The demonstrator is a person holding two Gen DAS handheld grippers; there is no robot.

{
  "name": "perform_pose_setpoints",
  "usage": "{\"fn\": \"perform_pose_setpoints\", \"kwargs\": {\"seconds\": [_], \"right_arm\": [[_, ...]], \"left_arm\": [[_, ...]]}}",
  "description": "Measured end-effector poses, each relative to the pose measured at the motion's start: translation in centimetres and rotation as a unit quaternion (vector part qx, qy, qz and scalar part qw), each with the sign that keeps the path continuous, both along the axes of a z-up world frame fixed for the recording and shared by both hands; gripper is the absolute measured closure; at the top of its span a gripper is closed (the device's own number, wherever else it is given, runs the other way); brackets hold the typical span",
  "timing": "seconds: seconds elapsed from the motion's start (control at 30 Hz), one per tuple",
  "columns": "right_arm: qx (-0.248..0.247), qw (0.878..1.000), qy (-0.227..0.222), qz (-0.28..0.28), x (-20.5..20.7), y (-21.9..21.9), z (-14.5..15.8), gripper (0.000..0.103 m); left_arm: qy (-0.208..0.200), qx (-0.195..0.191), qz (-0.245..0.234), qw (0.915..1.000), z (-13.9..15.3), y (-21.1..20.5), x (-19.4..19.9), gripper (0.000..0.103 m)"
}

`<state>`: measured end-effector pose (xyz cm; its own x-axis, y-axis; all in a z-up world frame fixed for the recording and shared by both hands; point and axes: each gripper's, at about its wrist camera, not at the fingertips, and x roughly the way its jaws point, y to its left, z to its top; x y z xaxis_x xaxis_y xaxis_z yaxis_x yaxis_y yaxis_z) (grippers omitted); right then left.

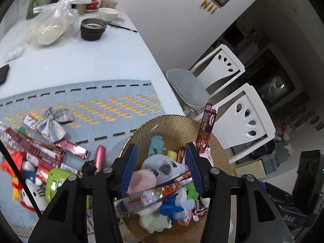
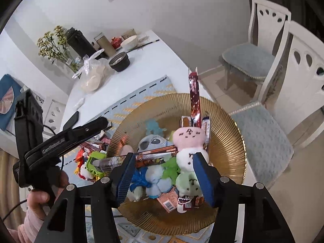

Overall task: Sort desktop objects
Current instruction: 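Carry both translucent figures to the gold plate and release them, then grasp the orange chip bag with the left gripper while the right grasps a red snack stick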

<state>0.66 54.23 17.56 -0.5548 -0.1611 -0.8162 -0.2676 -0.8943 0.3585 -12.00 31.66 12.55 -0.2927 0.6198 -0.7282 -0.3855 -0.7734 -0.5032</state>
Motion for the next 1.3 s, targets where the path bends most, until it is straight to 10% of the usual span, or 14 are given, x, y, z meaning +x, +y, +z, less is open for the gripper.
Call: {"fn": "perform_pose_setpoints", "kwargs": {"seconds": [0.53, 0.93, 1.3], "right_arm": [[-0.002, 0.997, -0.025, 0.074, -1.3, -6.6, -0.1, 0.046], [0.019, 0.99, -0.028, 0.135, -2.9, -15.4, -1.0, 0.046], [0.003, 0.988, -0.013, 0.157, -4.9, -21.4, -1.6, 0.046]], "left_arm": [[-0.019, 0.015, 0.061, 0.9978, 0.7, -8.7, 1.3, 0.056], [-0.091, -0.059, 0.191, 0.9756, -5.0, -23.7, 3.3, 0.056], [-0.015, -0.145, 0.13, 0.9808, -6.7, -24.6, -0.3, 0.055]]}}
